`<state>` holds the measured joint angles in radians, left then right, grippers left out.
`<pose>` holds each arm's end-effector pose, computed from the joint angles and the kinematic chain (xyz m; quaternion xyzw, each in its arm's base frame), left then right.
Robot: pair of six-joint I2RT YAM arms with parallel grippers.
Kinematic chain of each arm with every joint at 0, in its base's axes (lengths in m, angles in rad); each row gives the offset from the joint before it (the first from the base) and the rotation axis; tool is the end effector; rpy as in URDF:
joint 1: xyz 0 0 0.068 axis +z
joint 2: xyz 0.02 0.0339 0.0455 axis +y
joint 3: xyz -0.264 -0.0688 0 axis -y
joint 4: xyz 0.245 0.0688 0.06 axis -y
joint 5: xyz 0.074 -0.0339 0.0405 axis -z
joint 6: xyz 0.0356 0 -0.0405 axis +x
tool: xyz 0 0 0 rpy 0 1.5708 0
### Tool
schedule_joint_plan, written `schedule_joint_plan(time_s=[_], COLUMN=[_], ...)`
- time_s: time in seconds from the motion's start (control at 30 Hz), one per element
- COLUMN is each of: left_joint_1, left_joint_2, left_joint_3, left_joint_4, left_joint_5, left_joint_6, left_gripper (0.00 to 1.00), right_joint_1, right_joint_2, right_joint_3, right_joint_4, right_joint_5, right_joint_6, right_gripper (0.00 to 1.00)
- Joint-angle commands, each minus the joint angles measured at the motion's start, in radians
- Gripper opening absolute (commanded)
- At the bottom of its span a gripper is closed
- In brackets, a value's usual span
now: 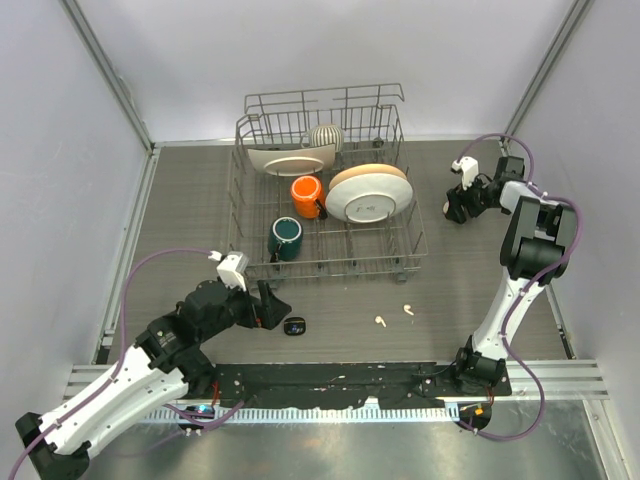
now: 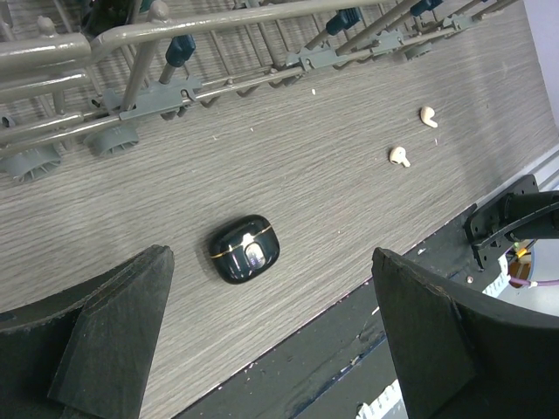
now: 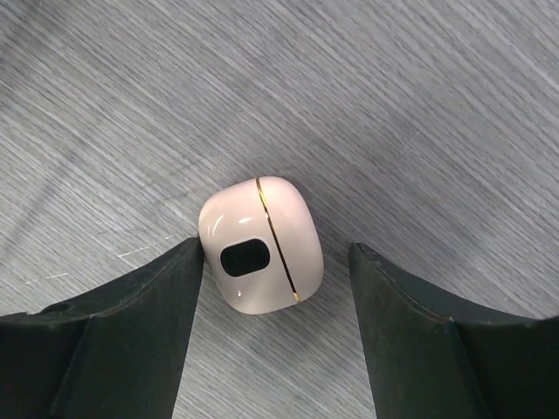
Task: Insert the wireless bluetooth earbuds into the charging case
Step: Pick up the charging case at the center of the board.
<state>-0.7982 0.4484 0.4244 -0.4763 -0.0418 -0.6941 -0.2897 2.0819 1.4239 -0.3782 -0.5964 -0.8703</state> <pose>0.0880 -0.0882 0.2295 0.0341 0.8593 -0.3330 0.3867 0.4201 -0.1044 0.1524 -0.3382 0.8611 0.0987 0.3665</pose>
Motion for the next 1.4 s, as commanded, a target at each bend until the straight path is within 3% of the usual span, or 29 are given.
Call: schedule_joint_plan(time_s=[0.0,0.2,0.23,0.3,0.33,0.4,0.57,0.6,0.77,0.83,0.9,0.93,1.0,1.03,1.17,1.37], left_joint_1=[0.002,0.002,0.002,0.002,0.002,0.002,0.002,0.004,0.002,0.002,0.002,0.002,0.004,0.002,0.002,0.002], left_joint_2=[-0.001,0.016,0.015,0.004,-0.007,-0.049,-0.151,-0.175,-0.166,-0.084,-0.012,0.050,0.097,0.128,0.183,0.269], left_joint_3=[0.027,0.036,0.040,0.050,0.051,0.048,0.068,0.074,0.171,0.236,0.286,0.324,0.356,0.375,0.401,0.435], left_joint_4=[0.033,0.048,0.048,0.059,0.071,0.119,0.200,0.214,0.206,0.183,0.151,0.145,0.151,0.163,0.260,0.343], left_joint_5=[-0.009,0.002,0.002,-0.009,-0.009,-0.044,-0.033,-0.032,-0.021,0.000,0.023,0.039,0.066,0.066,0.091,0.160], left_joint_6=[0.016,0.015,0.012,0.007,0.005,-0.022,-0.067,-0.076,-0.107,-0.081,-0.046,-0.035,-0.009,0.004,0.022,0.013], left_gripper=[1.00,1.00,1.00,1.00,1.00,1.00,1.00,1.00,1.00,1.00,1.00,1.00,1.00,1.00,1.00,1.00], right_joint_1=[0.000,0.007,0.007,0.009,0.009,0.009,0.009,0.011,0.087,0.214,0.289,0.423,0.544,0.683,0.925,1.138], right_joint_2=[0.004,0.006,0.001,-0.023,-0.032,-0.081,-0.288,-0.392,-0.707,-0.835,-0.903,-0.945,-0.991,-1.043,-1.121,-1.080], right_joint_3=[-0.005,-0.005,-0.013,-0.020,-0.029,-0.034,-0.083,-0.095,-0.154,-0.154,-0.160,-0.148,-0.149,-0.181,-0.260,-0.270], right_joint_4=[0.009,0.035,0.033,0.036,0.056,0.073,0.123,0.140,0.119,0.030,0.015,-0.005,-0.043,-0.033,0.012,-0.031], right_joint_5=[0.004,-0.011,-0.011,-0.019,-0.017,0.012,0.076,0.079,-0.023,-0.031,-0.034,-0.045,-0.095,-0.082,0.032,0.162], right_joint_6=[-0.032,0.004,0.005,0.022,0.040,0.098,0.185,0.215,0.261,0.193,0.233,0.249,0.243,0.247,0.287,0.292], right_gripper=[0.70,0.52,0.41,0.29,0.14,0.01,0.01,0.01,0.01,0.01,0.01,0.01,0.01,0.01,0.01,0.01])
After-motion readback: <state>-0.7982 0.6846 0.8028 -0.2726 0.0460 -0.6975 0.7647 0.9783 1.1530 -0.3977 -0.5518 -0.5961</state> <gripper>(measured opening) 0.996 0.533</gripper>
